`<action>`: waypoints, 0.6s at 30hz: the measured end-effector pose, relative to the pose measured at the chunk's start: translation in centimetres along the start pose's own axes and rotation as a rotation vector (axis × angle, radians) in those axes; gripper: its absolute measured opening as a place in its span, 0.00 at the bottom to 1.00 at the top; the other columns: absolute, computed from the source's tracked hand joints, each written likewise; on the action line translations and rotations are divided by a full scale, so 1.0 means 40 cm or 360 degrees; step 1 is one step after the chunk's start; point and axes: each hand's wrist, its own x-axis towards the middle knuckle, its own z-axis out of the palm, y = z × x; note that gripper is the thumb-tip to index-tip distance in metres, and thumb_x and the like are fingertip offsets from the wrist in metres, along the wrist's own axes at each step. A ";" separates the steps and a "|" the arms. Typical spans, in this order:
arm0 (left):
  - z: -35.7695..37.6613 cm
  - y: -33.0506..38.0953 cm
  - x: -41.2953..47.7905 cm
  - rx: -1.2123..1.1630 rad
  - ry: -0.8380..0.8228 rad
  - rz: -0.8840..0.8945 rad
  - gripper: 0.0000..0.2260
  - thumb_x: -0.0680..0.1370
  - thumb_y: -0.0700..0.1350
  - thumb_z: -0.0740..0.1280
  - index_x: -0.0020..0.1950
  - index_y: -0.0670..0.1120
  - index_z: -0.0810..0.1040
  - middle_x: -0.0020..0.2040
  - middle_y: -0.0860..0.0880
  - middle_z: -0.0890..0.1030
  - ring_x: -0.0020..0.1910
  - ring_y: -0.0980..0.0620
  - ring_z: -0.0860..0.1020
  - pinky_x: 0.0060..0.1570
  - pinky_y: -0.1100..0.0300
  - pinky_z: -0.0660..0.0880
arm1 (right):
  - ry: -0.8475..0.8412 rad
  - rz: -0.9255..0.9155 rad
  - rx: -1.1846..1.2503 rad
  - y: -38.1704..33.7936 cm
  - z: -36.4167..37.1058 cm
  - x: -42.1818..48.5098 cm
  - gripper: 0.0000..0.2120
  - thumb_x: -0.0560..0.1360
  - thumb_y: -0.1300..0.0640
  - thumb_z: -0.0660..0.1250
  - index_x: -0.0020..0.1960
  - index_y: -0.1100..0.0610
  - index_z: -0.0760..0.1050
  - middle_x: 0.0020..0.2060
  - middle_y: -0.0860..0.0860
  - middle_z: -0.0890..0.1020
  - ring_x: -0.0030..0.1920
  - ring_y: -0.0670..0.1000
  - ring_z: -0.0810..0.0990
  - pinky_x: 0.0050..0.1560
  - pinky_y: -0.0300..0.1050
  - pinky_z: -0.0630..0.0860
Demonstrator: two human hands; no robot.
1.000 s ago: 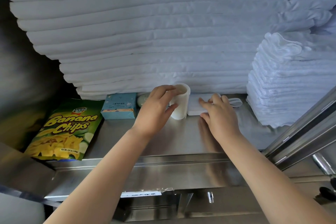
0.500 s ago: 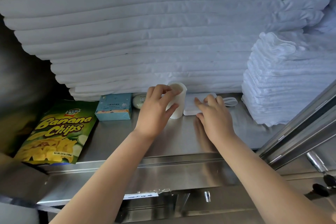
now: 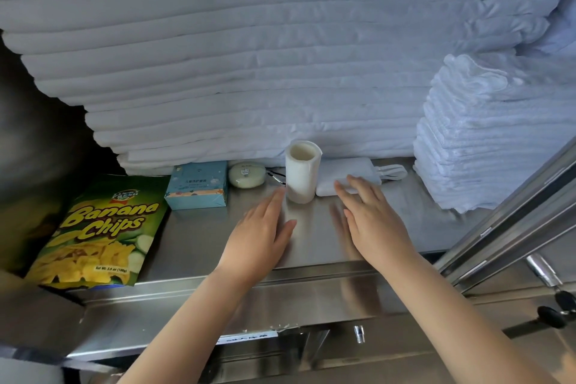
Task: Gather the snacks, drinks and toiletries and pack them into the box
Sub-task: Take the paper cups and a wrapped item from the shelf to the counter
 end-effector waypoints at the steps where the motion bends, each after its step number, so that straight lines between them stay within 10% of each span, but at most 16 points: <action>1: 0.004 -0.001 0.005 0.0043 -0.0046 0.0034 0.26 0.80 0.53 0.57 0.76 0.47 0.55 0.75 0.49 0.61 0.72 0.51 0.60 0.67 0.63 0.54 | -0.0027 0.0009 -0.0010 -0.003 0.003 0.002 0.22 0.79 0.61 0.58 0.73 0.53 0.64 0.73 0.52 0.62 0.74 0.52 0.59 0.56 0.49 0.76; 6: 0.016 -0.010 0.009 0.0255 -0.0235 0.0057 0.28 0.81 0.56 0.51 0.77 0.47 0.47 0.77 0.51 0.51 0.75 0.56 0.48 0.69 0.64 0.40 | -0.0072 0.0027 0.0008 -0.001 0.021 0.001 0.25 0.81 0.59 0.55 0.76 0.51 0.56 0.76 0.48 0.54 0.76 0.50 0.51 0.59 0.47 0.74; 18: 0.024 -0.001 0.002 0.0399 -0.0317 -0.0022 0.28 0.81 0.56 0.49 0.77 0.44 0.46 0.77 0.48 0.50 0.76 0.54 0.47 0.71 0.59 0.42 | -0.0099 0.0188 0.0027 -0.006 0.044 -0.037 0.26 0.82 0.48 0.50 0.77 0.54 0.51 0.77 0.52 0.49 0.76 0.52 0.48 0.72 0.48 0.57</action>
